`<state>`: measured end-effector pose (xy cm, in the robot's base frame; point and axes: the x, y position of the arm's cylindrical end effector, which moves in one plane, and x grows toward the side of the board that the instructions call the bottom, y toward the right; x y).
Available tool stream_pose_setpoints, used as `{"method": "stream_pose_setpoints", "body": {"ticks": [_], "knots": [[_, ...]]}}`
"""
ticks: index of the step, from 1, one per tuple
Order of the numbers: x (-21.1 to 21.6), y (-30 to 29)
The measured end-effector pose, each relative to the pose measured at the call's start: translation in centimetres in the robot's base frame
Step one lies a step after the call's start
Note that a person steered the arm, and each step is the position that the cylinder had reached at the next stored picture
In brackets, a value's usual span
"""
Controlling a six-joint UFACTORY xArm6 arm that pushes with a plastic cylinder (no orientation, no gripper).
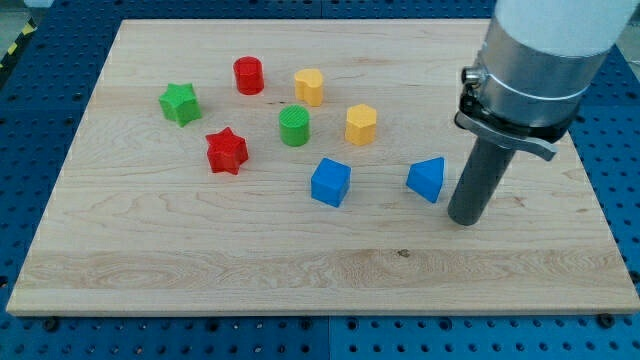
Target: Push the blue triangle toward the yellow hexagon
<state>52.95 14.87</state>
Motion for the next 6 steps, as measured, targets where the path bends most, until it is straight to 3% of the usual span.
{"method": "stream_pose_setpoints", "body": {"ticks": [3, 6], "knots": [[-1.9, -0.8], [-4.0, -6.5]]}}
